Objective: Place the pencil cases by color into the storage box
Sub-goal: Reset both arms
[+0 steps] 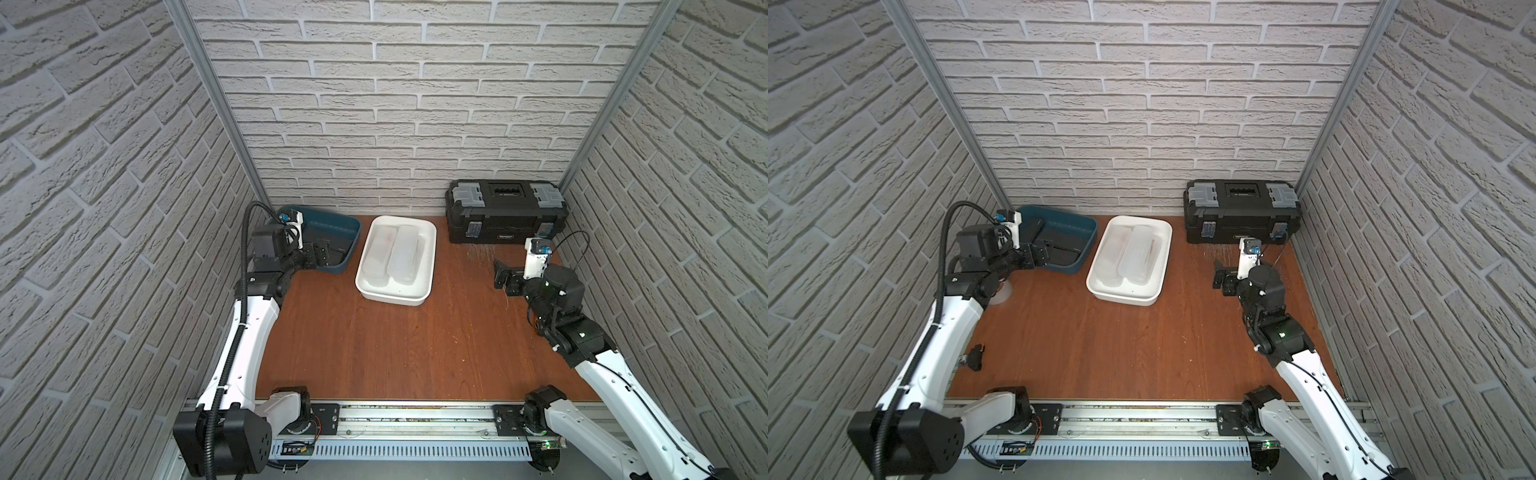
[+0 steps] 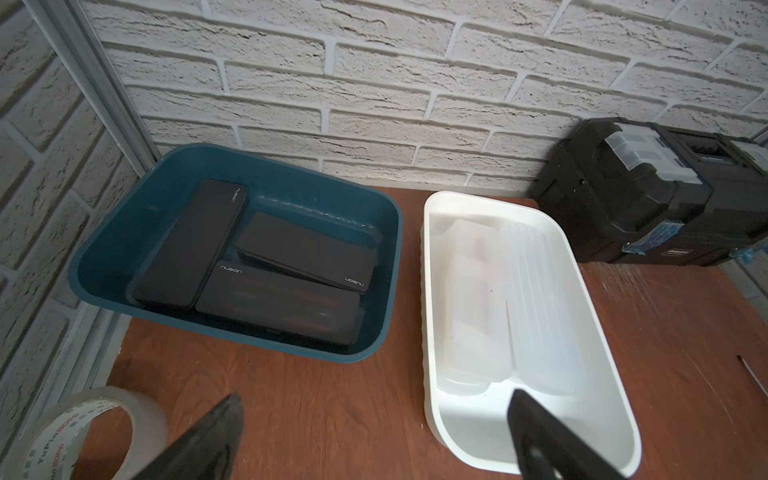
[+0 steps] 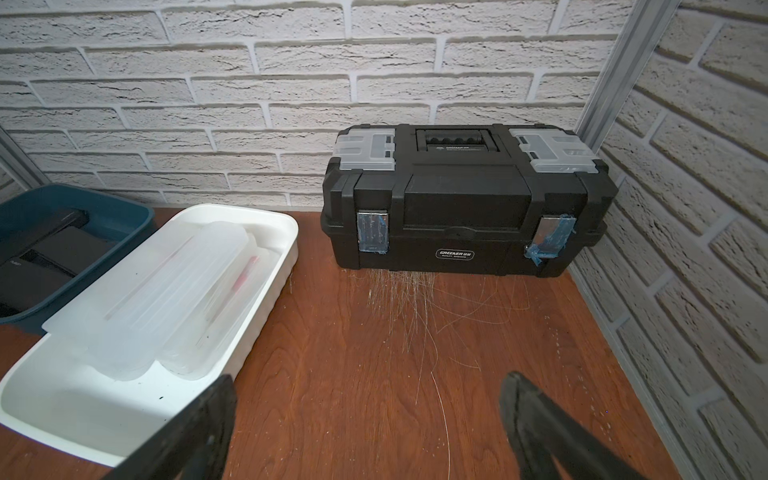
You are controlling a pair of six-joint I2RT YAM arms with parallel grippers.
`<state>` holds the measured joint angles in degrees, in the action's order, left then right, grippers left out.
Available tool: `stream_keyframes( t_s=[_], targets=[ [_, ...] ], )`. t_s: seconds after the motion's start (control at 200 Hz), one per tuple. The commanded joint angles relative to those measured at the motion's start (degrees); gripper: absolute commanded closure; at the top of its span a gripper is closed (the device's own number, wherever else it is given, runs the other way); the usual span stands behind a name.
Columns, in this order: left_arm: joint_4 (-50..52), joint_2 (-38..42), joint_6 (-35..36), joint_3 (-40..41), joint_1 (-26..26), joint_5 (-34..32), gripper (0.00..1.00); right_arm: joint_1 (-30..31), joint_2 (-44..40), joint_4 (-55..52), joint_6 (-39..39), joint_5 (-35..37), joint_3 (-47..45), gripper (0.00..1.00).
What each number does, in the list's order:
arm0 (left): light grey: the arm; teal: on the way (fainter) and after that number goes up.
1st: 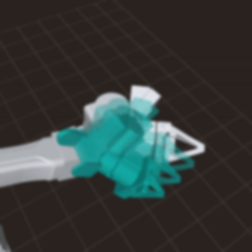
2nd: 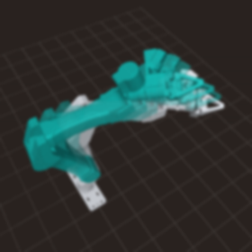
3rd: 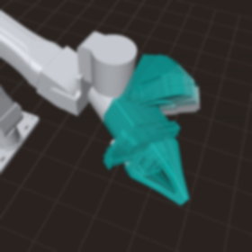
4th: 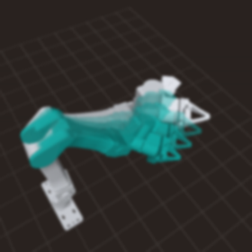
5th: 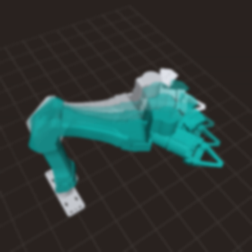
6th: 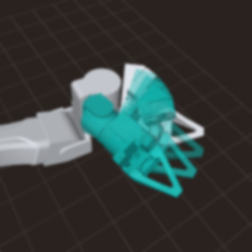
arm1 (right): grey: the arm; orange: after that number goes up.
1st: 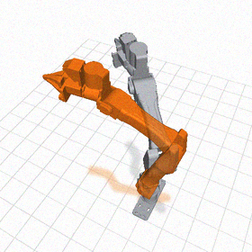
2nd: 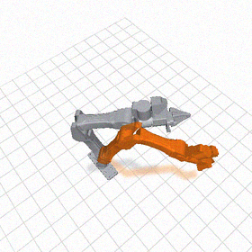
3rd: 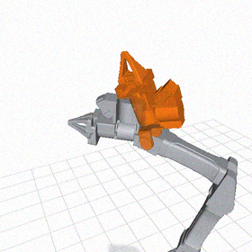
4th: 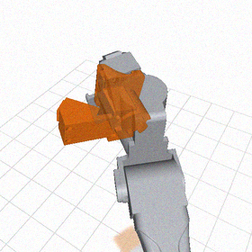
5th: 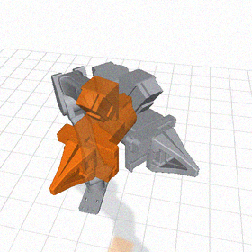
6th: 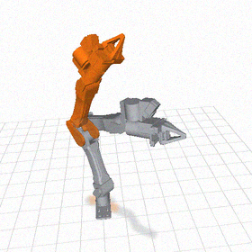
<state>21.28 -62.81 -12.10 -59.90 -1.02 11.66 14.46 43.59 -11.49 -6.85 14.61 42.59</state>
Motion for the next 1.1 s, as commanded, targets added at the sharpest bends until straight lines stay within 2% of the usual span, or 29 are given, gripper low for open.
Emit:
stream_keyframes(
  t_s=[0.0,0.12,0.235,0.6,0.76,1.1],
  targets=[
    [-6.8,3.8,2.0,5.9,-0.2,-4.2,0.02,-0.2,-2.3,10.0,1.9,2.6,-5.4,0.01],
    [-11.7,6.2,4.3,13.7,-0.6,-10.6,0.02,-0.6,-1.0,16.7,4.8,4.7,-10.8,0.01],
    [-16.6,5.1,5.8,18.0,-1.0,-13.7,0.02,-1.8,2.4,20.9,5.2,5.7,-14.8,0.01],
    [-31.8,-3.1,3.2,26.1,-5.5,-13.2,0.02,-7.1,16.7,33.5,4.7,5.2,-18.0,0.01],
    [-38.7,-3.4,3.0,29.8,-6.2,-10.6,0.02,-12.7,23.7,42.3,1.2,0.0,-21.1,0.01],
    [-48.0,-5.5,1.3,34.0,-10.8,-9.5,0.02,-14.7,31.2,49.0,2.1,0.2,-20.4,0.01]
  ],
)
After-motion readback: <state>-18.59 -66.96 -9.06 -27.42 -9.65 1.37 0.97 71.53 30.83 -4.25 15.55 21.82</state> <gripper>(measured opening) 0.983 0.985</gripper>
